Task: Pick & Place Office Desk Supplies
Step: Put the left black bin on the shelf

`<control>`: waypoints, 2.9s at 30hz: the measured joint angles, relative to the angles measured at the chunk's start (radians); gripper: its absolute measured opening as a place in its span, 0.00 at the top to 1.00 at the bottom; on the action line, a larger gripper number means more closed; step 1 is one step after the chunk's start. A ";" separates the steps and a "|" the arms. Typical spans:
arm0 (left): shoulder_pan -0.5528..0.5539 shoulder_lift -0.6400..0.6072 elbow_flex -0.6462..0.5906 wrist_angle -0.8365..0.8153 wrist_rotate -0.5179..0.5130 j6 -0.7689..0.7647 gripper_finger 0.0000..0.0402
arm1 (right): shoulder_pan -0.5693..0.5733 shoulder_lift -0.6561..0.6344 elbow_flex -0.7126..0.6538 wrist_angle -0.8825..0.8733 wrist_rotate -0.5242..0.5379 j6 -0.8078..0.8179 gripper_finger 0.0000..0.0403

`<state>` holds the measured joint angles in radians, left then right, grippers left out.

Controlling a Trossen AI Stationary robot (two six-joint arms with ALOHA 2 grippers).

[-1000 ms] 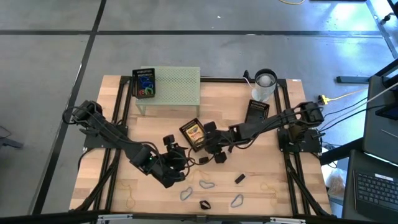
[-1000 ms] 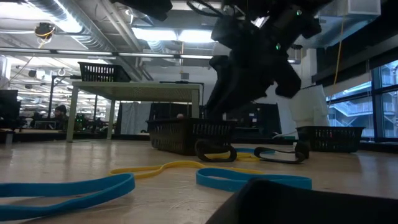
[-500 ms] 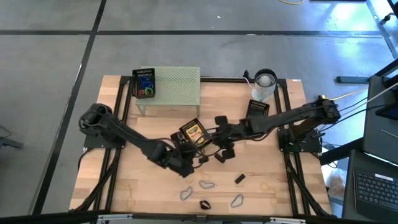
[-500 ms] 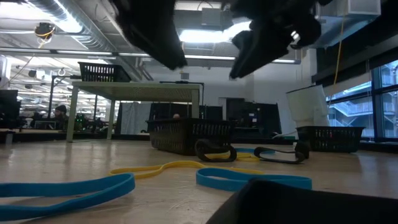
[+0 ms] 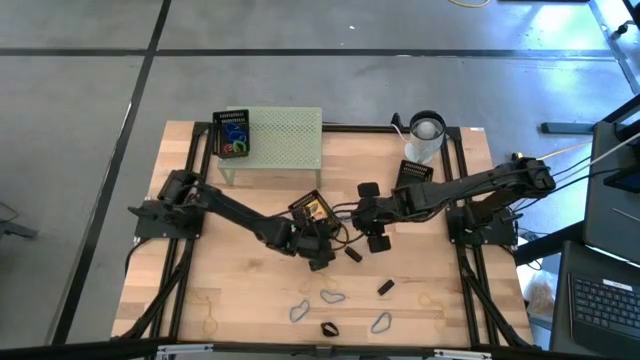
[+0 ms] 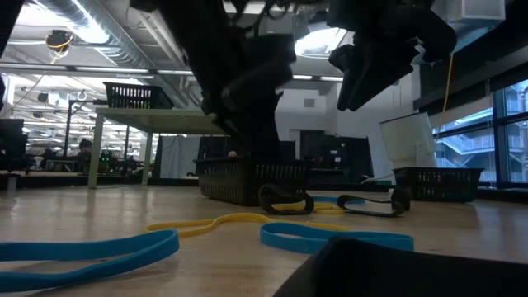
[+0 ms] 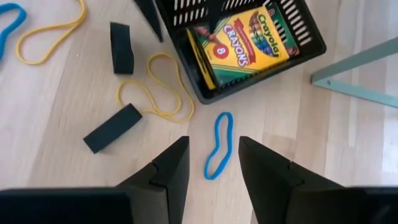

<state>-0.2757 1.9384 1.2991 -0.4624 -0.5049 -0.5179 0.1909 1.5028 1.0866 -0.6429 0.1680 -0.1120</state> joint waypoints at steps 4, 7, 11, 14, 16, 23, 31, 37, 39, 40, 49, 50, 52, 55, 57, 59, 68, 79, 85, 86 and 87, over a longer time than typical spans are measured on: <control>0.030 0.014 0.000 -0.006 0.008 0.000 0.47 | 0.000 0.000 0.000 -0.014 0.000 0.000 0.65; 0.044 0.013 0.000 -0.004 0.043 0.007 0.48 | 0.000 0.000 0.000 -0.017 0.000 0.000 0.65; 0.052 0.013 0.000 -0.005 0.105 0.008 0.52 | 0.000 0.000 0.000 -0.024 0.000 0.000 0.65; 0.053 0.013 0.000 -0.012 0.136 0.008 0.58 | 0.000 0.000 0.000 -0.039 0.000 0.005 0.65; 0.052 0.013 0.000 -0.013 0.143 0.008 0.63 | 0.000 0.000 0.000 -0.048 0.000 0.022 0.65; 0.047 0.013 0.000 -0.015 0.188 0.046 0.84 | 0.001 0.000 0.000 -0.101 0.000 0.045 0.65; 0.047 0.011 0.000 -0.035 0.219 0.064 0.98 | 0.001 0.000 0.000 -0.171 0.006 0.067 0.65; 0.047 0.004 0.000 -0.057 0.213 0.079 0.98 | 0.001 -0.037 -0.001 -0.250 0.106 0.134 0.65; 0.043 -0.007 0.000 -0.076 0.213 0.079 0.98 | 0.001 -0.069 -0.001 -0.271 0.132 0.156 0.65; 0.041 -0.014 0.000 -0.088 0.214 0.078 0.98 | 0.001 -0.087 -0.001 -0.278 0.136 0.163 0.65; 0.014 -0.065 -0.002 -0.110 0.186 0.071 0.98 | 0.001 -0.274 -0.001 -0.352 0.177 0.275 0.65; 0.012 -0.074 -0.002 -0.114 0.181 0.073 0.98 | 0.001 -0.290 -0.001 -0.356 0.186 0.289 0.65; 0.004 -0.095 -0.002 -0.115 0.174 0.075 0.98 | 0.000 -0.318 -0.001 -0.360 0.198 0.307 0.65; -0.007 -0.130 -0.002 -0.123 0.161 0.092 0.98 | 0.001 -0.353 -0.001 -0.365 0.230 0.316 0.65; -0.019 -0.160 -0.002 -0.119 0.152 0.125 0.98 | 0.001 -0.370 -0.001 -0.366 0.246 0.317 0.65; -0.037 -0.189 -0.002 -0.118 0.133 0.177 0.98 | 0.001 -0.382 -0.001 -0.367 0.261 0.315 0.65; -0.112 -0.299 -0.001 -0.101 0.099 0.439 0.98 | 0.001 -0.391 -0.001 -0.368 0.275 0.314 0.65; -0.094 -0.435 0.000 -0.044 -0.080 0.713 0.99 | 0.001 -0.391 -0.001 -0.368 0.296 0.314 0.65; 0.047 -0.498 0.000 -0.139 -0.042 0.750 0.99 | 0.001 -0.391 -0.001 -0.368 0.296 0.314 0.65; 0.079 -0.505 0.000 -0.173 -0.016 0.749 0.99 | 0.001 -0.391 -0.001 -0.368 0.296 0.314 0.65; 0.111 -0.510 0.000 -0.206 0.013 0.749 0.99 | 0.001 -0.391 -0.001 -0.368 0.296 0.314 0.65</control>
<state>-0.1651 1.4286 1.2991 -0.6683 -0.4917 0.2316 0.1917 1.1122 1.0859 -1.0107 0.4644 0.2016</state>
